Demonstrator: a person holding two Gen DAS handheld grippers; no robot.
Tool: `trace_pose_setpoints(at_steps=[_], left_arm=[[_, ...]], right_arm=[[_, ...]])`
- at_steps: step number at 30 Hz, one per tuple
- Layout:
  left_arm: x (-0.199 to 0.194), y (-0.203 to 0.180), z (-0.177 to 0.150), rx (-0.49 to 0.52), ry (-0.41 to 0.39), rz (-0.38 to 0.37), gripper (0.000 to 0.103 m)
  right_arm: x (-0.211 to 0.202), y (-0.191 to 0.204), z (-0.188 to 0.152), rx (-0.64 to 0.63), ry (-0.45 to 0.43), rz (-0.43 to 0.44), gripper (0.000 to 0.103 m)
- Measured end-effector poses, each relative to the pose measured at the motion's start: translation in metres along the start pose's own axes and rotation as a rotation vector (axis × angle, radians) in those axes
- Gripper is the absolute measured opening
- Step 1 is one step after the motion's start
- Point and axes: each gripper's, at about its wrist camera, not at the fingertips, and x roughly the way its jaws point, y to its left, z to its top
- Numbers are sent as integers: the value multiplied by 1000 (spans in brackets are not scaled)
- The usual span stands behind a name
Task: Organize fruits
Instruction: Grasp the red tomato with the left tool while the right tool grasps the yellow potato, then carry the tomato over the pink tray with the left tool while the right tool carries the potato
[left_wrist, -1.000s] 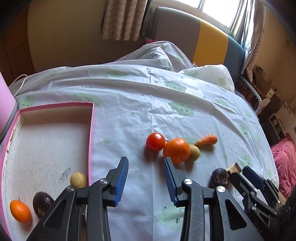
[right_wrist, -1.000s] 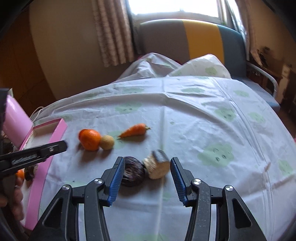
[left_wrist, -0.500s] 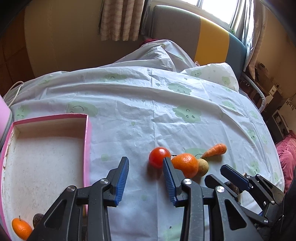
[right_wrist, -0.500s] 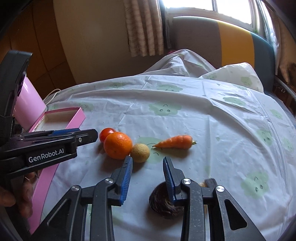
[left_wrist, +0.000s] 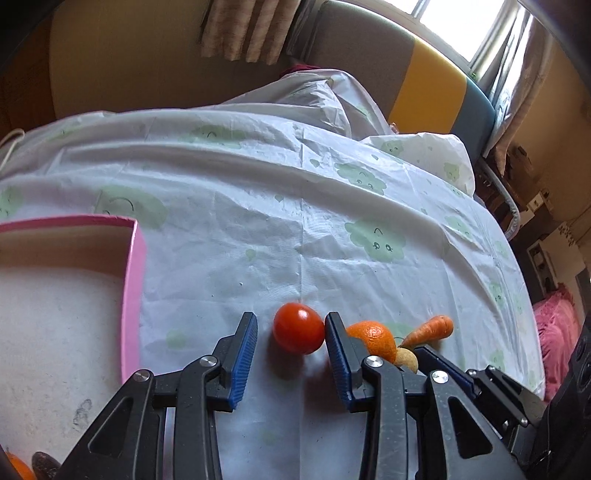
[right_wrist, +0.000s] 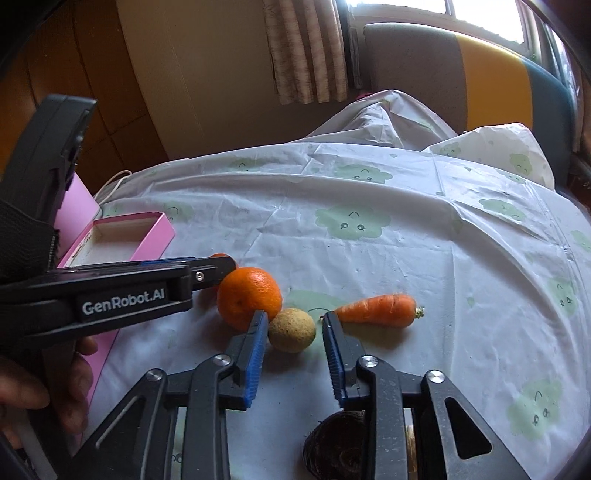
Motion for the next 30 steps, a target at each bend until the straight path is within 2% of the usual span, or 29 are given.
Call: trace_pose_setpoints(at_steps=[2,3,6,20,30], left_arm=[[1,0,-1,10,-1,0,34],[1,-1,-1,22,-1,3,29],[0,-3,-5,33,-5,-5,28],[-19,-4,-26,68,-11,12,28],[-60,-4,-47,91,-72,34,28]], right_arm=[[0,-1,0,4,0,13,27],[0,-1,-1,5,2,18,27],[0,-3,-1,16,9,31,28],[-8,3,-9,4,20,30,27],[-28,18,-28,-7,46,43,27]])
